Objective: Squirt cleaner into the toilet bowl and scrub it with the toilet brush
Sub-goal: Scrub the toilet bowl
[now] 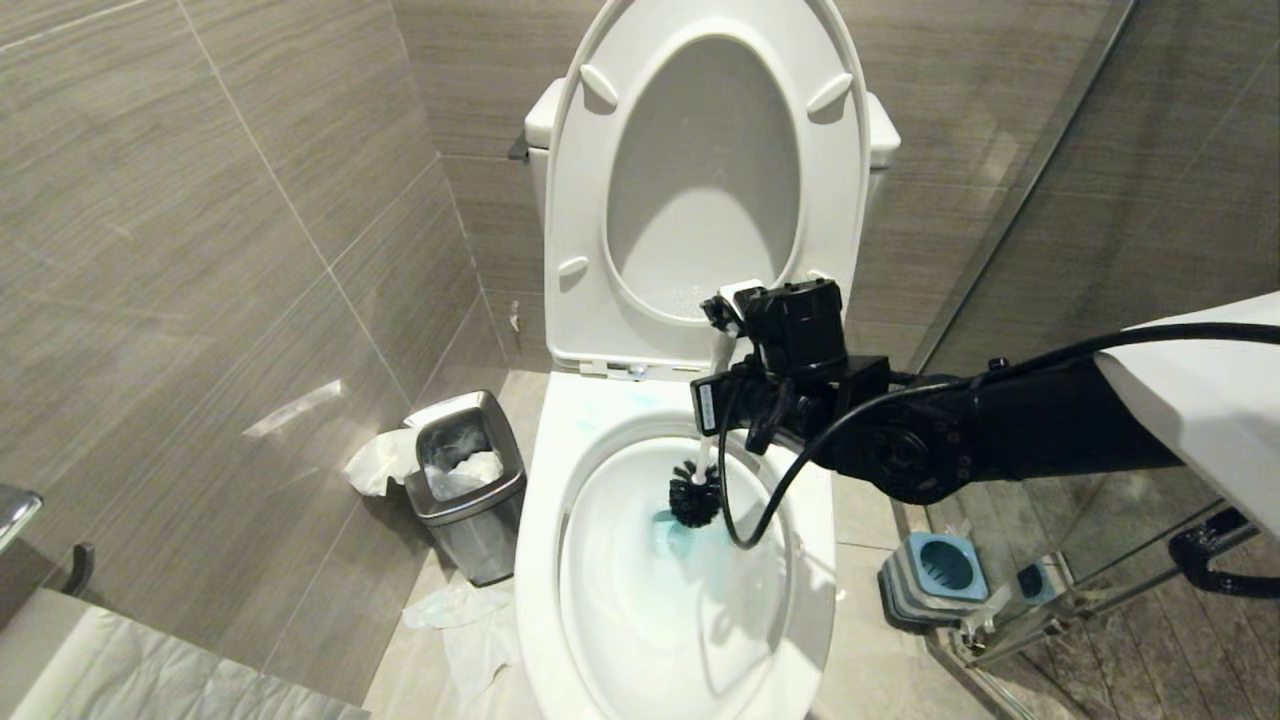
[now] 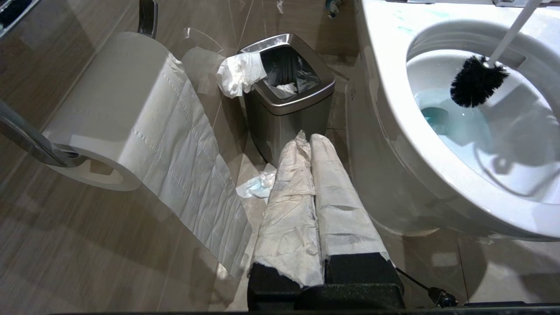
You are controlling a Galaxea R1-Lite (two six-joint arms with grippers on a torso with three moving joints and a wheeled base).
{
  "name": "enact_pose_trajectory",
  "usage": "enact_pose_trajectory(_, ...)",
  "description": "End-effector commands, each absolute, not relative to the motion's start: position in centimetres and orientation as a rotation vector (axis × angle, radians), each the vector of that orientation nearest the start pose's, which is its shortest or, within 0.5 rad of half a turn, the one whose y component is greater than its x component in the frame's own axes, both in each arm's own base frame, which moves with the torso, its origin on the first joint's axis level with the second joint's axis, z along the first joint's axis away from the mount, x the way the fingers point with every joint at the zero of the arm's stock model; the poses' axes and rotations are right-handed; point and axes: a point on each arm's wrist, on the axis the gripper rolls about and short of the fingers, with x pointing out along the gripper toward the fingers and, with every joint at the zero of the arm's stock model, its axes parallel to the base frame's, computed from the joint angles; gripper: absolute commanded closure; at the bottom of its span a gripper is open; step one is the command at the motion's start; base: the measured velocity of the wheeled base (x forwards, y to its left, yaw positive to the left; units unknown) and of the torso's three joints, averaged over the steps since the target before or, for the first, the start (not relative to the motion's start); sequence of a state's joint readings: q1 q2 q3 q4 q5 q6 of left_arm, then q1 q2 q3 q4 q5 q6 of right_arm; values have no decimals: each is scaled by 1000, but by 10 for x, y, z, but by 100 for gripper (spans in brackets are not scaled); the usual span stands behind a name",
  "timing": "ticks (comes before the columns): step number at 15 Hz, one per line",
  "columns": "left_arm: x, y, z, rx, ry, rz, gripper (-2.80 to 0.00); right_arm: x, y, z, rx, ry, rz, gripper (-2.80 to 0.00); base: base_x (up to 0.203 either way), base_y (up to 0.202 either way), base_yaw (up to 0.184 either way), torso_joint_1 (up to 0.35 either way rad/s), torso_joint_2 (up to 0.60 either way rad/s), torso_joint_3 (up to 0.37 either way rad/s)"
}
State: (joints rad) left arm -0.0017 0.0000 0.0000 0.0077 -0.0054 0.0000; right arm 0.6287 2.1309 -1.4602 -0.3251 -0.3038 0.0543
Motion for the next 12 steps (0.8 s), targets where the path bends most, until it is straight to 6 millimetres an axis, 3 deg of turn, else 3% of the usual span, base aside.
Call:
enact_pose_trajectory(1,-23,0,74,0,9,-8,0,365,259,165,-99,306,316,0,0,0,0,0,0,0)
enact_pose_trajectory(6,-23,0,74,0,9,-8,0,364,271,161,-86,257,342,0,0,0,0,0,0,0)
enact_pose_trajectory(12,-23,0,74,0,9,-8,0,332,308,163,-93,254,452,0,0,0,0,0,0,0)
